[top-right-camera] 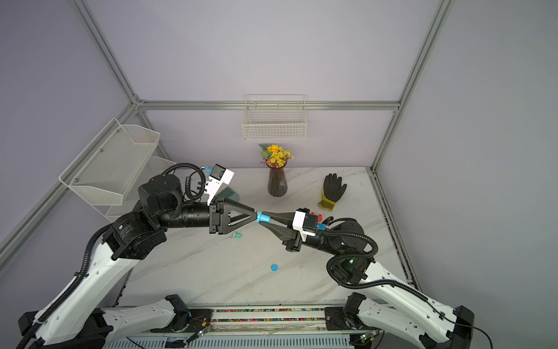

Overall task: Close the stamp cap
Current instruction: Pick up the stamp from the center of the board, then close the cover of the stamp.

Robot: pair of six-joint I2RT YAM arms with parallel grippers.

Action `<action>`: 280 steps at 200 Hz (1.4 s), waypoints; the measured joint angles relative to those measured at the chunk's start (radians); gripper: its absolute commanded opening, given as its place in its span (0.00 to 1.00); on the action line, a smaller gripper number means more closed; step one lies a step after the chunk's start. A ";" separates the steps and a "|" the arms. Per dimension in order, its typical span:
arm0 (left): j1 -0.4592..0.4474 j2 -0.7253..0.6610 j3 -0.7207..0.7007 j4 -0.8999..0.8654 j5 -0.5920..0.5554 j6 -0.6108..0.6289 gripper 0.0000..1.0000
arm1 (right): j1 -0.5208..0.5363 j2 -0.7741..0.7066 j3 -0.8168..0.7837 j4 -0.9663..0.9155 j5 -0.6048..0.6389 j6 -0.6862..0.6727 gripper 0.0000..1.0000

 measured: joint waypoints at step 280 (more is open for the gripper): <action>0.310 -0.070 -0.591 0.194 -0.910 0.524 0.69 | 0.255 0.742 0.309 -1.313 0.607 0.970 0.00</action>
